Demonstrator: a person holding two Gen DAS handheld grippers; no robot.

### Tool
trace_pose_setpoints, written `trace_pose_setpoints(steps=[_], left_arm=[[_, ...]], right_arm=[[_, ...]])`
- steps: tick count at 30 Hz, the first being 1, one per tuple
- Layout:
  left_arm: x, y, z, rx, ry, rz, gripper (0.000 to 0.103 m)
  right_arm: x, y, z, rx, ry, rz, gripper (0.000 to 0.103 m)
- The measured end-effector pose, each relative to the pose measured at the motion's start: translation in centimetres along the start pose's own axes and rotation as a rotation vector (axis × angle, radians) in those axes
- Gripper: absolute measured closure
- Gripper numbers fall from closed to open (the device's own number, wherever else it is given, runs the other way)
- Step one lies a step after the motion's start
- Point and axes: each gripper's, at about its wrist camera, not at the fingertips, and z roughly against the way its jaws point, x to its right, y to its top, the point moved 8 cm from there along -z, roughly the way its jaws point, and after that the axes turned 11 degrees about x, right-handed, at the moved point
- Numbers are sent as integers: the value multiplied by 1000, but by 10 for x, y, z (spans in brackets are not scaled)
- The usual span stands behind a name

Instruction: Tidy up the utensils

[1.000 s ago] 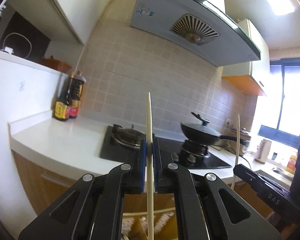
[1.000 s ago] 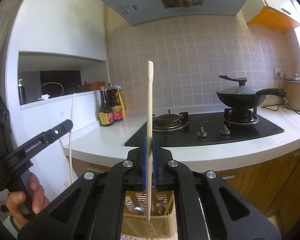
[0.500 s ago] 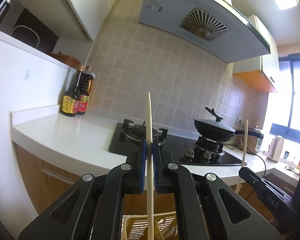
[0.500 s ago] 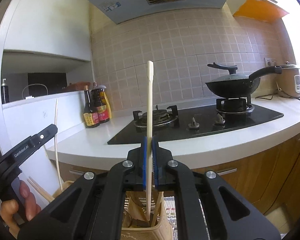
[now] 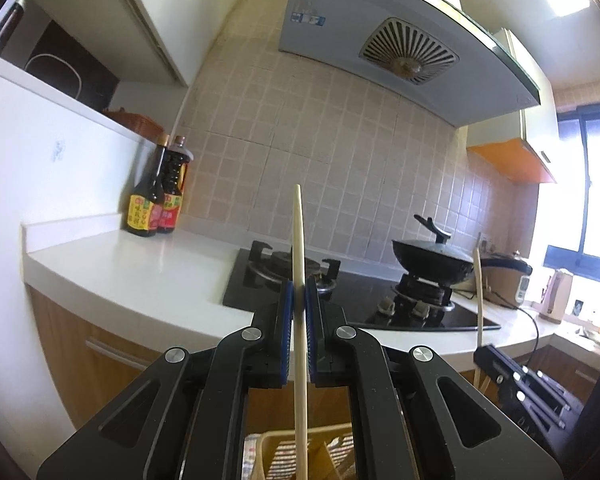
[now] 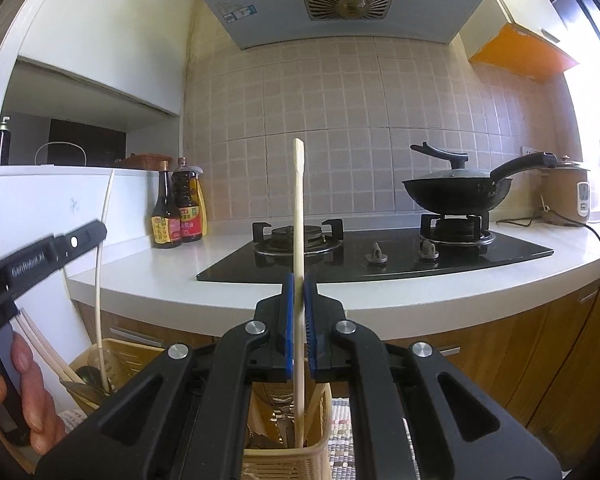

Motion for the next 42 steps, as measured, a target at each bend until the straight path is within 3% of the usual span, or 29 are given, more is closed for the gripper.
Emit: trace_pose_setpoints(steps=[5,11,21,22,23,26,30,33,38,42], left_arm=[[-1,-4,-3,16,15,-26,99],[2,1,4,90,30,-64,98],[5,-1,16,65,-16,-65,98],[6,-2,18,52,-28,-68,93],[8,-4,19,40,-36,-75,83],[10,-6,24,27,-41,-91,74],[9,-5,28,-1,-50,-77,65],[8,-5,28,-24,-54,-67,60],[0,-13,19,-81,-56,-30,61],[-1,-13,18,-85,-60,-25,61]], right_arm=[[-3,-3,-2,-2,7,4,99],[-5,-5,1,9,2,18,99],[-8,-11,10,-17,37,2,99],[-8,-11,13,-25,47,-3,98],[-9,-11,16,-32,54,-4,96],[-7,-9,24,-47,62,-9,92],[2,-4,34,-62,54,-30,58],[10,3,41,-61,37,-52,57],[20,-18,21,-224,80,-164,57],[25,-17,20,-229,75,-163,57]])
